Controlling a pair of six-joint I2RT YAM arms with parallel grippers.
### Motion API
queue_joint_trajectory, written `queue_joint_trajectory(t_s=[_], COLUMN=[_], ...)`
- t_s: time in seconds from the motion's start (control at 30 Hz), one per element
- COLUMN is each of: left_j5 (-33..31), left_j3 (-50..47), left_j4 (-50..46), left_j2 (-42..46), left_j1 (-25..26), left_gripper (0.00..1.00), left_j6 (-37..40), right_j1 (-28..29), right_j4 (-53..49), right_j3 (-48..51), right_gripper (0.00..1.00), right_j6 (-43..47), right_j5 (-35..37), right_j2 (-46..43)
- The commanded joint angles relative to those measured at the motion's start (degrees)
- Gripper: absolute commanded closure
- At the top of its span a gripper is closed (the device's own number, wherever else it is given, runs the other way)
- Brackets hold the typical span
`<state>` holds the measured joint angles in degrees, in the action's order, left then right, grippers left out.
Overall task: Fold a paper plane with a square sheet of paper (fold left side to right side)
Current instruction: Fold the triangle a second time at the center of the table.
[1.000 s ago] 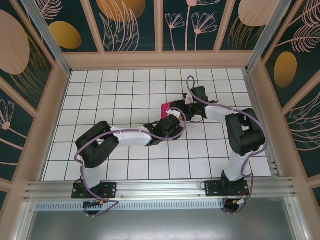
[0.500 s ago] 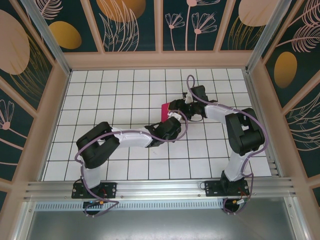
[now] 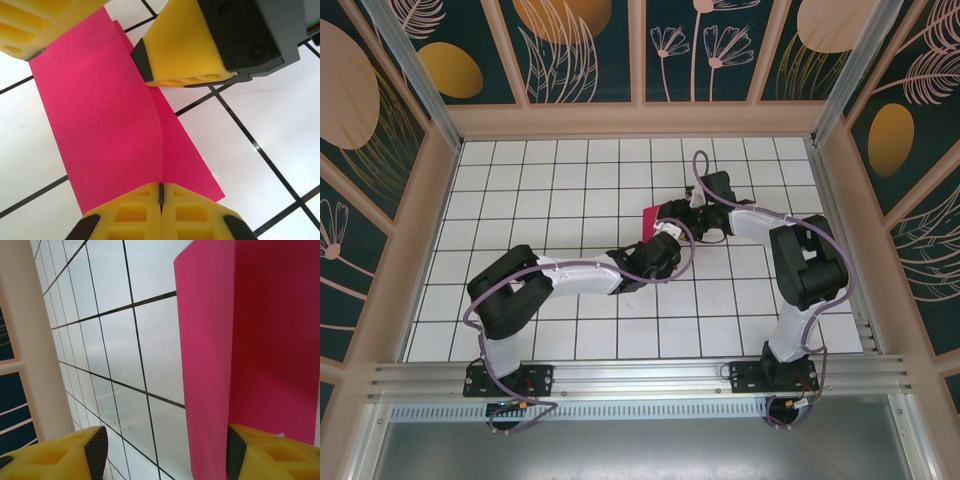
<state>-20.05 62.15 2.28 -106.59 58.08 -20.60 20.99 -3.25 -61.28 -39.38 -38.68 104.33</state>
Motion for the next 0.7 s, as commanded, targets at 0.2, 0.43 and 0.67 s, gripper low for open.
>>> queue_joint_trajectory(t_s=[0.2, 0.43, 0.67], left_j5=[-0.5, 0.76, 5.16], left_j3=[-0.01, -0.27, -1.33], left_j4=[-1.24, -0.61, -0.13], left_j2=[1.51, 2.22, 3.74], left_j1=[0.28, 0.1, -2.1], left_gripper=[1.0, 1.0, 1.0], left_j6=[0.33, 0.2, -0.84], right_j1=[-0.32, -3.31, -6.37], right_j4=[-0.08, 1.5, 2.44], right_j3=[-2.27, 0.69, 9.98], right_gripper=[0.34, 0.2, 0.24], right_j6=[1.38, 1.85, 3.39], right_j5=[0.08, 2.31, 4.75], right_j2=[-1.0, -8.64, -17.83])
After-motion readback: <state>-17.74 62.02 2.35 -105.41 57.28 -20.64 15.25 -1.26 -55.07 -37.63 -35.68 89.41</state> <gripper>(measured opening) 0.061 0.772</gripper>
